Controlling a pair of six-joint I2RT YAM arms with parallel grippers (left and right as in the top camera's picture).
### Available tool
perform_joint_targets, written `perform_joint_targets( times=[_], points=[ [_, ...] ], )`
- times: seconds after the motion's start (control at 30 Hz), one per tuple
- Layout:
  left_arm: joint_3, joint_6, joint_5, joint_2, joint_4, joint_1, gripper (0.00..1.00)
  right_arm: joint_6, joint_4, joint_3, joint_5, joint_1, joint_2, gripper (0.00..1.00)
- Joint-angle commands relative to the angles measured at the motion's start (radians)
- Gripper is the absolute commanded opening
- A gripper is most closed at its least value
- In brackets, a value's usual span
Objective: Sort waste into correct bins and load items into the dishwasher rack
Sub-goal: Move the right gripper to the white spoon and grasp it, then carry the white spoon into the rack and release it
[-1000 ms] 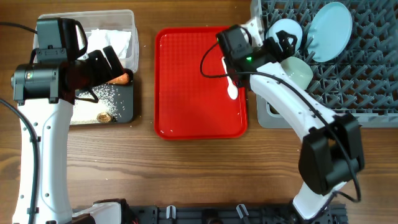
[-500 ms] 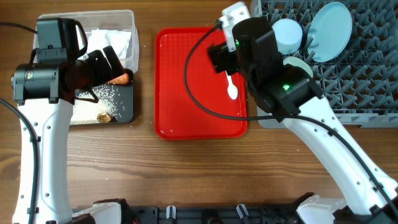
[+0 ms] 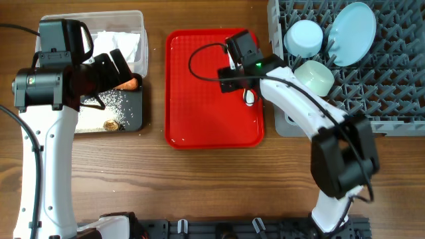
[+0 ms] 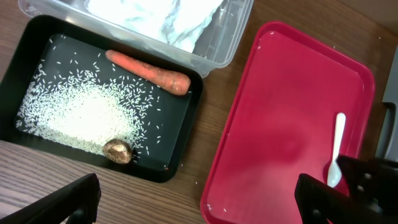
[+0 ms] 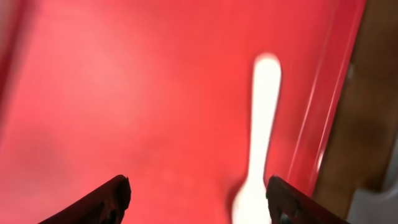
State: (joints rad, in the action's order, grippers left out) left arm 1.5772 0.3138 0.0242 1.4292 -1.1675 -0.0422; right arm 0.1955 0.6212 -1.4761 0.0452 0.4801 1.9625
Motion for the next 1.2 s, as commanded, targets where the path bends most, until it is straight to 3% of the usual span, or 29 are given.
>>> perform_joint_targets(
  times=[0.0, 0.57, 0.63, 0.73, 1.03, 1.17],
  points=[
    [0.000, 0.012, 0.001, -0.007, 0.000, -0.001, 1.00, 0.069, 0.034, 0.005, 0.008, -0.027, 0.050, 0.73],
    [0.000, 0.012, 0.001, -0.007, 0.000, -0.001, 1.00, 0.070, 0.138, 0.005, -0.030, -0.056, 0.177, 0.67],
    [0.000, 0.012, 0.001, -0.007, 0.000, -0.001, 1.00, 0.070, 0.137, 0.005, -0.038, -0.056, 0.184, 0.59],
    [0.000, 0.012, 0.001, -0.007, 0.000, -0.001, 1.00, 0.070, 0.138, 0.005, -0.045, -0.056, 0.190, 0.39],
    [0.000, 0.012, 0.001, -0.007, 0.000, -0.001, 1.00, 0.069, 0.164, 0.005, -0.046, -0.056, 0.189, 0.05],
    [0.000, 0.012, 0.001, -0.007, 0.000, -0.001, 1.00, 0.066, 0.193, 0.005, -0.045, -0.056, 0.178, 0.04]
  ],
)
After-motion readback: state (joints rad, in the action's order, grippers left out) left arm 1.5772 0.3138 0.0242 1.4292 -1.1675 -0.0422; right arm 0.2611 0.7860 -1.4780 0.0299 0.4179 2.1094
